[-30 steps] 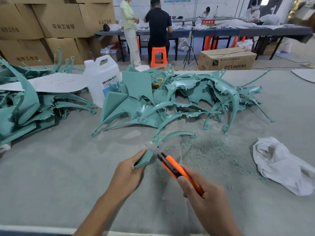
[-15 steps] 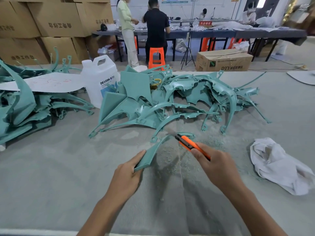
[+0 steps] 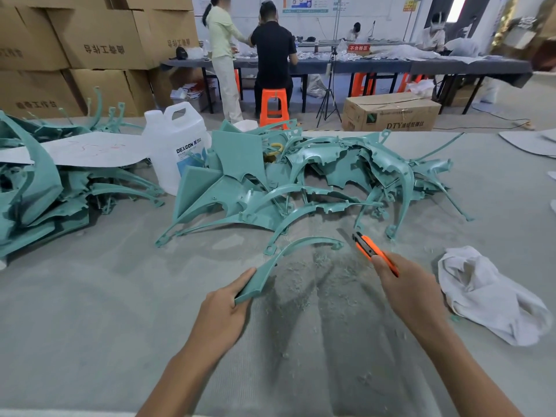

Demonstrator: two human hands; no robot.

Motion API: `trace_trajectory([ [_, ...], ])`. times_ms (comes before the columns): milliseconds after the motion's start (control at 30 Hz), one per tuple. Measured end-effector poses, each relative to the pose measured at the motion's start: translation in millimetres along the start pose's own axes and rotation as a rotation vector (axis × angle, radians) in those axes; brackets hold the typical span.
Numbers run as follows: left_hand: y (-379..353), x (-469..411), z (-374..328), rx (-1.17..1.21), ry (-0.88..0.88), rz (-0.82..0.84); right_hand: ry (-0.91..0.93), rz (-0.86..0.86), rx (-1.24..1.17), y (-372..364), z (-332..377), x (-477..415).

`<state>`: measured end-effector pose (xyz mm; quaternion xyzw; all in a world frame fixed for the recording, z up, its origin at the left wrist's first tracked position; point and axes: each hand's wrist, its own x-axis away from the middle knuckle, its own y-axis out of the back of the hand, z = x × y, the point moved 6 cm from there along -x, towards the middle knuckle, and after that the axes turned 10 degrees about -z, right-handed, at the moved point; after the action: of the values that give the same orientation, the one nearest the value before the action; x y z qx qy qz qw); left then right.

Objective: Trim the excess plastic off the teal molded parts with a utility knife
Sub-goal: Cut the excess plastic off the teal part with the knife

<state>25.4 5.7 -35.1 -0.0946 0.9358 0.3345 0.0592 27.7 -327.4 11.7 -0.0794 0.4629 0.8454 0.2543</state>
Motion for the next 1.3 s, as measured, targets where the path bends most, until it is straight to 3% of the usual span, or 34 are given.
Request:
trace_trajectory([
  [133,-0.6,-0.7,1.2,0.048,0.031,0.010,0.089,0.086,-0.334,5.9,51.1,48.2],
  [267,2.8,-0.2,-0.8,0.001,0.009,0.016,0.189,0.258,-0.382,16.2,83.7,76.8],
  [433,2.0,4.7,-5.2,-0.048,-0.046,0.001,0.399,0.362,-0.111,33.7,98.9,52.8],
  [533,2.1,6.0,-5.6,-0.073,-0.046,0.001,0.441,0.314,0.024,27.1,95.0,21.5],
  [667,2.8,2.5,-1.2,-0.058,-0.045,0.005,0.282,0.255,0.328,10.2,33.9,-27.7],
  [767,2.3,3.0,-1.8,-0.054,-0.048,0.013,0.163,0.227,0.395,11.9,-14.8,-35.6],
  [833,3.3,3.5,-3.2,-0.070,-0.042,0.001,0.170,0.123,0.361,17.3,-18.5,-32.2],
  [933,1.3,1.5,-0.8,-0.076,-0.036,-0.002,0.168,0.010,0.072,25.3,7.3,-13.6],
  [1067,0.1,0.7,0.6,-0.036,-0.017,-0.001,0.265,0.165,-0.277,19.5,67.3,37.9],
  [1167,1.0,-0.5,2.6,-0.064,-0.029,-0.009,0.409,0.256,-0.254,3.1,84.9,60.2],
  [1300,0.1,0.5,0.9,-0.073,-0.046,0.002,0.257,0.122,-0.204,-12.9,44.7,30.7],
])
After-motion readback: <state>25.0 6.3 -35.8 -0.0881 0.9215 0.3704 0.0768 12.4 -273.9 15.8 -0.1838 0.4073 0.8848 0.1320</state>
